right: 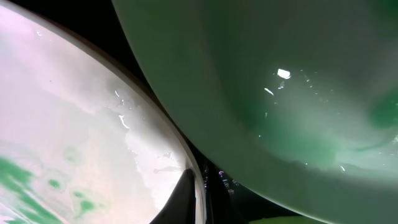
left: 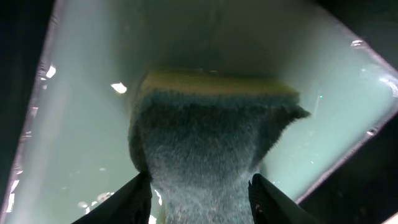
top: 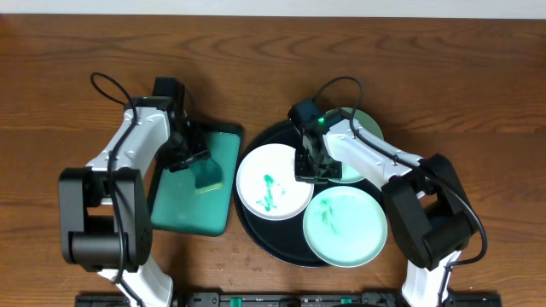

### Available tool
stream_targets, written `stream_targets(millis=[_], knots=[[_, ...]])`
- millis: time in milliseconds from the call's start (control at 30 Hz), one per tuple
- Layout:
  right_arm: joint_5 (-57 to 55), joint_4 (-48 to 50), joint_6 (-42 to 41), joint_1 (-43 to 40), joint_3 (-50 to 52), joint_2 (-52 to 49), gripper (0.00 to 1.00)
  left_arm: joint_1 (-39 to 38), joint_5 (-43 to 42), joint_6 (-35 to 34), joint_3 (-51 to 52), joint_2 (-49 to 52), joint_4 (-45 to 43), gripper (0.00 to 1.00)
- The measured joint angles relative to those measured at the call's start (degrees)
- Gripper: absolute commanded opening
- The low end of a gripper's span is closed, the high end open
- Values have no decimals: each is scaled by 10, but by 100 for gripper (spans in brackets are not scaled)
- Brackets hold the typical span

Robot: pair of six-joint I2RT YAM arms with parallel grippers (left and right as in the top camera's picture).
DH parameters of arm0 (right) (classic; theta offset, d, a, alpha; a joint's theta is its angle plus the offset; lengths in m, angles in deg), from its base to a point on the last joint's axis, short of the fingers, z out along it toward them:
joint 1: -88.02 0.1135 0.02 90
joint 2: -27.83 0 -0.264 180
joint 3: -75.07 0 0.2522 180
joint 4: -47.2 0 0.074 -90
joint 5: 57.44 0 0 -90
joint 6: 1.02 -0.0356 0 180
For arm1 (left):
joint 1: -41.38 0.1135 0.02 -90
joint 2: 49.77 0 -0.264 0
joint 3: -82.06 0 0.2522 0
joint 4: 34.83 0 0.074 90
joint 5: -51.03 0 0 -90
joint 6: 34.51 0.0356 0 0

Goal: Clean dirty plates on tray and stack at the side
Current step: 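Grasp the green sponge with the left gripper and lift it from the water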

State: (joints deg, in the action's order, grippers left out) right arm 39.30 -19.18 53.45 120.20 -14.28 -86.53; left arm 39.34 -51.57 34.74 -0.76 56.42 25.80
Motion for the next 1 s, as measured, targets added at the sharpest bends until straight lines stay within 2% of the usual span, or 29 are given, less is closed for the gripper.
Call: stream_targets(millis=[133, 400, 500, 567, 1000], knots=[[0, 0, 0, 0, 0, 0, 1, -6, -4, -5, 0, 5, -2, 47], [0, 0, 0, 0, 0, 0, 1, -51, 1, -15, 0, 5, -9, 47], [0, 0, 0, 0, 0, 0, 1, -63, 10, -18, 0, 5, -9, 40], [0, 0, 0, 0, 0, 0, 1, -64, 15, -19, 0, 5, -8, 38], [0, -1, 2, 0, 0, 0, 1, -64, 52, -28, 3, 5, -1, 39]])
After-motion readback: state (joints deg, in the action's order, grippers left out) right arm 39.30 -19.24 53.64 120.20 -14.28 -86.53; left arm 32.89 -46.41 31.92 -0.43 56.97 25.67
